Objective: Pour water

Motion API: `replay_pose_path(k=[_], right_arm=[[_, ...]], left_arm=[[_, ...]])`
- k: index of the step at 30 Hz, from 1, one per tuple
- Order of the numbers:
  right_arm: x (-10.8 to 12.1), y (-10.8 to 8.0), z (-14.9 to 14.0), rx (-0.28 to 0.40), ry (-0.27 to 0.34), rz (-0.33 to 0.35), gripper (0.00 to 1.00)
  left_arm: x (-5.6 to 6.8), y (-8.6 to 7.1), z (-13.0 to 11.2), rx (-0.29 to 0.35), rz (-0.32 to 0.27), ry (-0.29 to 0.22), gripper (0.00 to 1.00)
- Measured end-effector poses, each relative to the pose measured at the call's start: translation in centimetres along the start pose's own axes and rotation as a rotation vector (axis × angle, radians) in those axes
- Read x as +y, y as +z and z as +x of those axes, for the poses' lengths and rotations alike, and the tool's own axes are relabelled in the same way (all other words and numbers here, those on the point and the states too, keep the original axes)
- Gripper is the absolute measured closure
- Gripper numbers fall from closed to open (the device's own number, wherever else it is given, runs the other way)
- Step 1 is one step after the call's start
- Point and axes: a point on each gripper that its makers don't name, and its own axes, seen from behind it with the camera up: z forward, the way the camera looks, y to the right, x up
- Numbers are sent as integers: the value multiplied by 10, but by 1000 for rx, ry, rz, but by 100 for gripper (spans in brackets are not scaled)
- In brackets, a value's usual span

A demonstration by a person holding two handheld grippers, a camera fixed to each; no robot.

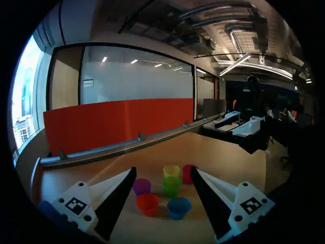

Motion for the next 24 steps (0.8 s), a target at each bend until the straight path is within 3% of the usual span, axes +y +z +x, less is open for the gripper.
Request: replay_pose_path(k=[24], right_arm=[[7,30,-33,-104,-27,42,1]], left_arm=[[3,25,-58,-97,-90,37,2]])
